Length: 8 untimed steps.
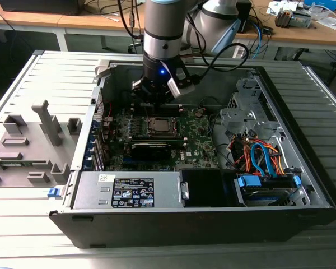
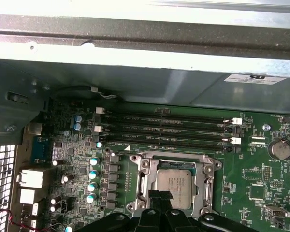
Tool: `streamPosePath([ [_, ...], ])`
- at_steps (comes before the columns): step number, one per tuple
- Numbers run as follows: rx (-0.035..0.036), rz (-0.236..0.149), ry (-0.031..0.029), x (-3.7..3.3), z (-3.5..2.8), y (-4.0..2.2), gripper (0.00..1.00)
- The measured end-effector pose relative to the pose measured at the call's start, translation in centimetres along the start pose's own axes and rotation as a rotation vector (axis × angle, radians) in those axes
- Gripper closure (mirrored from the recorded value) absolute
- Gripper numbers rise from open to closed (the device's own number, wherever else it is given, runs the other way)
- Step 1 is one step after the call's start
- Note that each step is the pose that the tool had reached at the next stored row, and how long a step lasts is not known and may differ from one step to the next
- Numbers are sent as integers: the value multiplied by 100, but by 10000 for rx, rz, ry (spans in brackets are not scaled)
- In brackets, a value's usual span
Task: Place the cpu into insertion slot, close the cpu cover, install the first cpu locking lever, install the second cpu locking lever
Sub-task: 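Install the first cpu locking lever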
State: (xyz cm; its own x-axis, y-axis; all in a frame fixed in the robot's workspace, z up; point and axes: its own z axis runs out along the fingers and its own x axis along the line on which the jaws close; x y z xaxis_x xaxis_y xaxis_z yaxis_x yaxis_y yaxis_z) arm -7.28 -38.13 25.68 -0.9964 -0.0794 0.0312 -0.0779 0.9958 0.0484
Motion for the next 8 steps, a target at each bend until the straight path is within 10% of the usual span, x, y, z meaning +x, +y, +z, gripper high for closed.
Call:
streamPosePath([
  [8, 0, 0, -1, 24, 2, 2, 89],
])
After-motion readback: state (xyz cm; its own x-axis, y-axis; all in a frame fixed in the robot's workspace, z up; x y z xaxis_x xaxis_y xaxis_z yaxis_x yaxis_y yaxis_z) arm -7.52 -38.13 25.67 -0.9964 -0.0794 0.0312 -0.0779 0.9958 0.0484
